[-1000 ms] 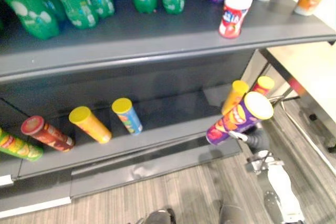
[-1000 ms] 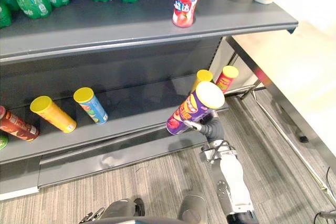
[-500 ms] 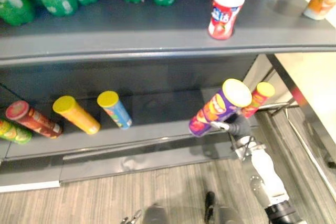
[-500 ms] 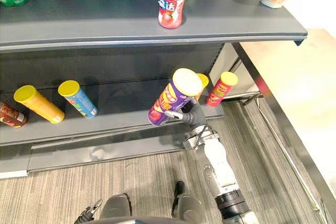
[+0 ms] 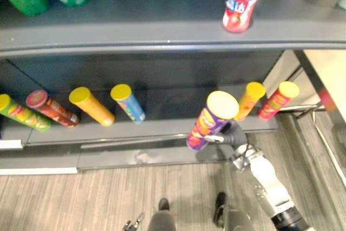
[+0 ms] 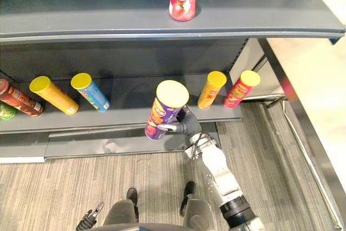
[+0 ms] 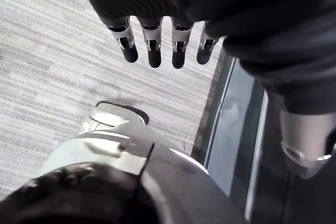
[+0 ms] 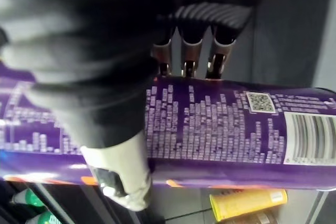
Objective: Put the gum and the chips on the shelf.
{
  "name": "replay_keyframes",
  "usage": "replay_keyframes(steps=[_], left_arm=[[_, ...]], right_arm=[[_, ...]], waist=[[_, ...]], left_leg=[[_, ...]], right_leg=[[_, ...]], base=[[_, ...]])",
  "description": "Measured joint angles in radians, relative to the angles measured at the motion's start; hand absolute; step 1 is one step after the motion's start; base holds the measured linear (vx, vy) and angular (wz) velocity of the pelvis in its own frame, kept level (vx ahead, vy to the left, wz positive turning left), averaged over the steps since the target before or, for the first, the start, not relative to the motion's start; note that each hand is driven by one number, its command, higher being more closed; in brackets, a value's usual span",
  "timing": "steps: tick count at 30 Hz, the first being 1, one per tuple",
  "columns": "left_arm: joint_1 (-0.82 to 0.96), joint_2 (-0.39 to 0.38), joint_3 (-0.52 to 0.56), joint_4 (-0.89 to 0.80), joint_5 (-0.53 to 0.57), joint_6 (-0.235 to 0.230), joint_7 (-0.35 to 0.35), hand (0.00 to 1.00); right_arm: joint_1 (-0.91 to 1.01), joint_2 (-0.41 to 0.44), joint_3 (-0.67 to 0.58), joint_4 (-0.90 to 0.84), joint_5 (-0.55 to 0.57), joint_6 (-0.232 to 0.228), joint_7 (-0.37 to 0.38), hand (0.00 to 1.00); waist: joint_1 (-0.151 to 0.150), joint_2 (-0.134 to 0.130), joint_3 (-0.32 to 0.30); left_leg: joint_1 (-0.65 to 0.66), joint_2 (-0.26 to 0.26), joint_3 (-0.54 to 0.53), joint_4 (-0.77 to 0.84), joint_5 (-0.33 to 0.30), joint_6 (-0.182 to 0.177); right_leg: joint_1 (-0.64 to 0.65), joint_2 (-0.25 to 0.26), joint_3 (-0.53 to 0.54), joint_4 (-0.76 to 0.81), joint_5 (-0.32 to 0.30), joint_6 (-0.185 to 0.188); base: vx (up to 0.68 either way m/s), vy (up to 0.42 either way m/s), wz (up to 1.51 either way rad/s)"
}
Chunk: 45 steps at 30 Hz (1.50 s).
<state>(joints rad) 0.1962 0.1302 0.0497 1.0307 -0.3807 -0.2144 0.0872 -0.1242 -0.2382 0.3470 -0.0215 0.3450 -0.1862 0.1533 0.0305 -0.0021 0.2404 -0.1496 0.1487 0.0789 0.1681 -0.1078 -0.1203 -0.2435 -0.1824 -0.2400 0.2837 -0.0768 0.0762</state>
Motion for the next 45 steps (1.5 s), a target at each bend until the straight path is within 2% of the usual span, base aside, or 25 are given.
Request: replay_keyframes(steps=[2,6,9,12,15,18,22,26,33,35,40,45], left_arm=[[-0.035,0.003,-0.015,-0.023,-0.008,-0.017,0.018,0.0],[-0.094,0.002,-0.043,-0.102,-0.011,-0.033,0.028,0.0],[-0.14,-0.006,-0.057,-0.139,-0.027,-0.039,0.037,0.0],[-0.146,-0.012,-0.066,-0.144,-0.05,-0.038,0.064,0.0],[-0.146,-0.017,-0.076,-0.143,-0.049,-0.036,0.07,0.0],[-0.149,-0.02,-0.08,-0.143,-0.05,-0.033,0.084,0.0],[-0.152,-0.032,-0.069,-0.146,-0.049,-0.024,0.086,0.0],[-0.152,-0.049,-0.045,-0.156,-0.048,-0.023,0.085,0.0],[-0.153,-0.053,-0.045,-0.171,-0.039,-0.022,0.083,0.0],[-0.156,-0.058,-0.043,-0.179,-0.039,-0.024,0.083,0.0],[-0.156,-0.061,-0.043,-0.195,-0.039,-0.024,0.084,0.0],[-0.155,-0.061,-0.045,-0.199,-0.041,-0.024,0.084,0.0]], right_arm=[[-0.068,0.004,0.029,0.034,-0.036,-0.003,-0.023,1.0],[-0.19,0.021,0.035,0.151,-0.078,-0.022,-0.094,1.0],[-0.294,0.046,-0.005,0.278,-0.152,-0.045,-0.227,1.0],[-0.344,0.058,-0.069,0.351,-0.202,-0.054,-0.322,1.0],[-0.381,0.057,-0.107,0.403,-0.233,-0.065,-0.386,1.0],[-0.451,0.055,-0.137,0.467,-0.259,-0.072,-0.463,1.0],[-0.525,0.047,-0.158,0.509,-0.269,-0.077,-0.55,1.0],[-0.567,0.047,-0.183,0.509,-0.277,-0.077,-0.626,1.0],[-0.665,0.038,-0.184,0.549,-0.306,-0.077,-0.718,1.0],[-0.681,0.03,-0.184,0.553,-0.307,-0.076,-0.738,1.0],[-0.704,0.024,-0.18,0.554,-0.31,-0.072,-0.754,1.0],[-0.732,0.017,-0.16,0.581,-0.38,-0.072,-0.76,1.0]], waist=[[0.0,0.016,0.032],[0.004,0.03,0.093],[0.012,0.052,0.167],[0.027,0.067,0.178],[0.033,0.084,0.193],[0.058,0.088,0.199],[0.061,0.105,0.214],[0.087,0.107,0.218],[0.095,0.114,0.222],[0.11,0.117,0.224],[0.113,0.119,0.227],[0.113,0.119,0.227]], left_leg=[[-0.026,-0.015,0.004,0.031,0.003,0.002],[-0.079,-0.03,0.01,0.074,0.005,0.009],[-0.121,-0.044,-0.009,0.122,0.002,0.018],[-0.165,-0.057,-0.019,0.141,0.006,0.024],[-0.179,-0.066,-0.039,0.149,0.01,0.029],[-0.204,-0.074,-0.044,0.149,0.023,0.032],[-0.231,-0.08,-0.058,0.148,0.039,0.035],[-0.256,-0.075,-0.045,0.161,0.051,0.032],[-0.319,-0.066,-0.033,0.204,0.047,0.035],[-0.338,-0.063,-0.033,0.218,0.046,0.035],[-0.362,-0.056,-0.029,0.237,0.046,0.036],[-0.369,-0.043,-0.004,0.241,0.049,0.04]], right_leg=[[-0.004,-0.018,-0.01,0.011,0.001,0.006],[-0.034,-0.051,-0.028,0.049,-0.003,0.011],[-0.056,-0.072,-0.037,0.086,-0.006,0.014],[-0.102,-0.091,-0.041,0.129,-0.016,0.015],[-0.108,-0.106,-0.058,0.156,-0.031,0.015],[-0.146,-0.127,-0.064,0.204,-0.051,0.012],[-0.161,-0.162,-0.102,0.256,-0.083,0.012],[-0.193,-0.179,-0.108,0.288,-0.094,0.009],[-0.245,-0.194,-0.111,0.322,-0.1,0.005],[-0.263,-0.195,-0.111,0.334,-0.103,0.002],[-0.285,-0.198,-0.111,0.356,-0.108,-0.005],[-0.299,-0.202,-0.11,0.368,-0.111,-0.01]], base=[[-0.03,0.065,0.26],[-0.08,0.05,0.26],[-0.12,0.041,0.19],[-0.08,0.02,0.17],[-0.05,0.001,0.23],[-0.04,-0.028,0.2],[-0.01,-0.036,0.38],[0.02,-0.03,0.12],[-0.01,-0.001,0.04],[0.0,0.0,0.0],[-0.01,-0.007,0.01],[0.0,-0.006,0.0]])
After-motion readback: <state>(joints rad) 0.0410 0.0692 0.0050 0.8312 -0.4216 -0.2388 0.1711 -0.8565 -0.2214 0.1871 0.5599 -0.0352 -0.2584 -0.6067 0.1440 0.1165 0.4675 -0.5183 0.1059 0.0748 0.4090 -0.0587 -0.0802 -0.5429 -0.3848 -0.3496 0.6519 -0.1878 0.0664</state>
